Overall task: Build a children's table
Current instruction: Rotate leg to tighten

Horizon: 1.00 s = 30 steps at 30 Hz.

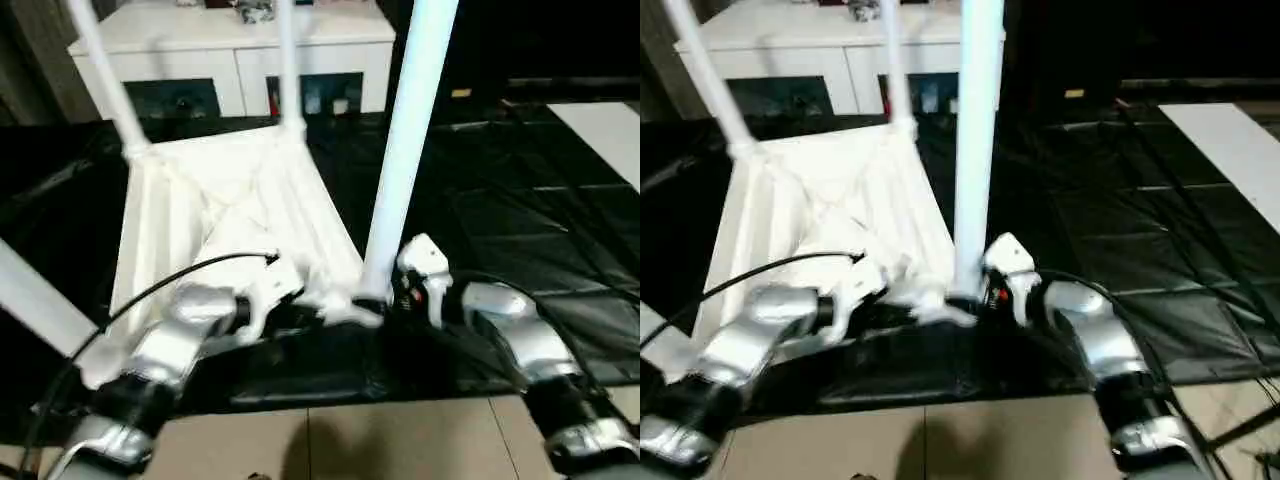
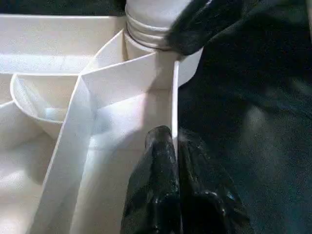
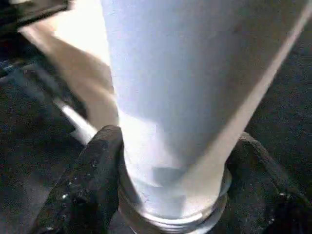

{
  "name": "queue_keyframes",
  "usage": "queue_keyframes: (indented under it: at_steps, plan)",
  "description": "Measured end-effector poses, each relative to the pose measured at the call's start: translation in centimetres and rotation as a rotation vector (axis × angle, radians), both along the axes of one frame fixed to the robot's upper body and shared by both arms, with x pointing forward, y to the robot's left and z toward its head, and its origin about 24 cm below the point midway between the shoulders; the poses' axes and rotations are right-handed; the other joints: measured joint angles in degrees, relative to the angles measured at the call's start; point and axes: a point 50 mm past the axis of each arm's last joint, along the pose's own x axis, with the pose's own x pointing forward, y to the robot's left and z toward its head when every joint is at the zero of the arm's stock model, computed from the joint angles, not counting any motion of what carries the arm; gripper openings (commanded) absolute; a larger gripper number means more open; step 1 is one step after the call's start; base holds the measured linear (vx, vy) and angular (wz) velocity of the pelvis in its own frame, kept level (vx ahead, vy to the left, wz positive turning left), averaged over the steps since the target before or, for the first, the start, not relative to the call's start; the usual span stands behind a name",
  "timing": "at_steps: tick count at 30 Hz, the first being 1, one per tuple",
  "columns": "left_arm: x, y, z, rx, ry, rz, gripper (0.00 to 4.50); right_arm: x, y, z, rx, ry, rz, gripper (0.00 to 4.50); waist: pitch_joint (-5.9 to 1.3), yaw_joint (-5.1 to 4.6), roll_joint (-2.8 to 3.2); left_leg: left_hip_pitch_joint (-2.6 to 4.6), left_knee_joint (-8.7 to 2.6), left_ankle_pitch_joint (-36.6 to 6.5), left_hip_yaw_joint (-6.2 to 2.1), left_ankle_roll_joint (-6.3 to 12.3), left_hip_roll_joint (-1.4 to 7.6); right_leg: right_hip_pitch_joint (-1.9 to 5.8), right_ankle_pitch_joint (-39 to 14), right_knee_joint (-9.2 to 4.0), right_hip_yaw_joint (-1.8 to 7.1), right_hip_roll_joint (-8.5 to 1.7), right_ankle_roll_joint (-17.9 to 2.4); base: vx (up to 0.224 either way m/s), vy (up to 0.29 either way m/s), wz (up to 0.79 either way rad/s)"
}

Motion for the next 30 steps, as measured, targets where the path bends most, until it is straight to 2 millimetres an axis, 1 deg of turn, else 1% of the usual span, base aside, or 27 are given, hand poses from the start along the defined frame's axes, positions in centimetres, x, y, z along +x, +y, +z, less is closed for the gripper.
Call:
queue_keyframes:
  at_steps: [1, 5, 7, 10, 14, 15, 16, 17, 18, 19, 20, 24, 30]
  plan:
    - [0.3, -0.3, 0.0, 0.002, -0.003, 0.025, 0.0, 0.2, 0.2, -0.1, 0.003, -0.003, -0.052, 2.66, 0.02, -0.07, -0.03, 0.02, 0.0, 0.0, 0.0, 0.0, 0.0, 0.02, 0.0, 0.0, 0.0, 0.0, 0.01, 0.0, 0.0, 0.0]
    - [1.5, -2.1, 0.1, 0.0, -0.009, 0.146, 0.0, 1.6, 1.3, -0.1, 0.003, -0.024, -0.287, 2.66, 0.01, -0.86, -0.01, 0.02, 0.01, 0.0, 0.0, 0.0, -0.02, -0.05, 0.0, -0.01, 0.01, -0.01, 0.01, 0.0, 0.0, 0.0]
    - [1.9, -3.1, 0.1, 0.002, -0.016, 0.192, 0.0, 2.2, 1.6, -0.1, -0.003, -0.03, -0.394, 2.65, -0.01, -0.91, 0.01, 0.0, 0.0, 0.0, -0.01, 0.0, -0.02, -0.06, 0.0, -0.01, 0.01, -0.01, 0.0, 0.0, 0.0, 0.0]
    - [2.4, -4.2, 0.2, 0.003, -0.027, 0.233, 0.0, 2.9, 1.9, 0.0, -0.02, -0.046, -0.488, 2.65, -0.05, -0.86, 0.08, -0.01, 0.0, 0.01, -0.01, 0.0, -0.03, -0.04, 0.03, -0.01, 0.0, -0.01, -0.04, 0.0, 0.0, 0.0]
    - [3.1, -4.7, 0.4, 0.015, -0.055, 0.276, 0.0, 3.8, 2.8, 0.3, -0.045, -0.07, -0.575, 2.65, -0.14, -0.88, 0.22, -0.04, -0.01, 0.01, -0.01, 0.01, -0.02, -0.07, 0.2, 0.01, -0.03, -0.01, -0.32, 0.0, 0.0, 0.0]
    - [3.2, -4.8, 0.4, 0.018, -0.062, 0.283, 0.0, 4.0, 2.9, 0.3, -0.042, -0.07, -0.592, 3.21, -0.14, -0.88, 0.21, -0.05, -0.04, 0.0, -0.02, 0.01, -0.02, -0.07, 0.2, 0.0, -0.05, -0.01, -0.33, 0.0, 0.0, 0.0]
    - [3.2, -4.9, 0.4, 0.019, -0.066, 0.284, 0.0, 4.0, 2.9, 0.4, -0.035, -0.069, -0.596, 3.35, -0.12, -0.84, 0.17, -0.05, -0.06, -0.02, -0.02, 0.02, -0.03, -0.07, 0.2, 0.0, -0.05, -0.01, -0.33, 0.0, 0.0, 0.0]
    - [3.2, -4.9, 0.5, 0.02, -0.069, 0.284, 0.0, 4.0, 2.9, 0.4, -0.032, -0.073, -0.595, 3.35, -0.11, -0.76, 0.15, -0.05, -0.08, -0.04, -0.02, 0.04, -0.03, -0.07, 0.2, 0.0, -0.05, -0.01, -0.33, 0.0, 0.0, 0.0]
    - [3.3, -4.8, 0.5, 0.025, -0.078, 0.297, 0.0, 3.9, 3.3, 0.4, -0.025, -0.075, -0.582, 3.42, -0.09, -0.87, 0.04, -0.06, -0.13, -0.04, -0.02, 0.04, -0.02, -0.09, 0.2, 0.0, -0.06, -0.01, -0.33, 0.0, 0.0, 0.0]
    - [3.4, -4.6, 0.6, 0.027, -0.083, 0.307, 0.0, 3.8, 3.5, 0.4, -0.015, -0.077, -0.566, 3.55, -0.06, -1.0, -0.09, -0.06, -0.18, -0.04, -0.03, 0.04, 0.0, -0.13, 0.2, 0.0, -0.12, -0.01, -0.33, 0.0, 0.0, 0.0]
    - [3.4, -4.4, 0.6, 0.028, -0.085, 0.313, 0.0, 3.8, 3.5, 0.4, -0.011, -0.078, -0.557, 3.78, -0.05, -1.05, -0.14, -0.06, -0.19, -0.04, -0.04, 0.04, 0.01, -0.14, 0.2, 0.01, -0.15, 0.0, -0.32, 0.0, 0.0, 0.0]
    - [3.3, -3.7, 0.6, 0.032, -0.092, 0.299, 0.0, 3.5, 3.2, 0.4, 0.013, -0.068, -0.471, 3.92, 0.0, -1.16, -0.22, -0.06, -0.24, -0.04, -0.05, 0.04, 0.05, -0.17, 0.2, 0.01, -0.18, 0.02, -0.31, 0.0, 0.0, 0.0]
    - [2.3, -1.9, 0.4, 0.02, -0.078, 0.211, 0.0, 2.3, 1.1, 0.4, -0.002, -0.057, -0.243, 3.92, -0.04, -0.87, -0.16, -0.04, -0.27, -0.04, -0.08, 0.03, 0.09, -0.17, 0.17, 0.04, -0.24, 0.04, -0.28, 0.0, 0.0, 0.0]
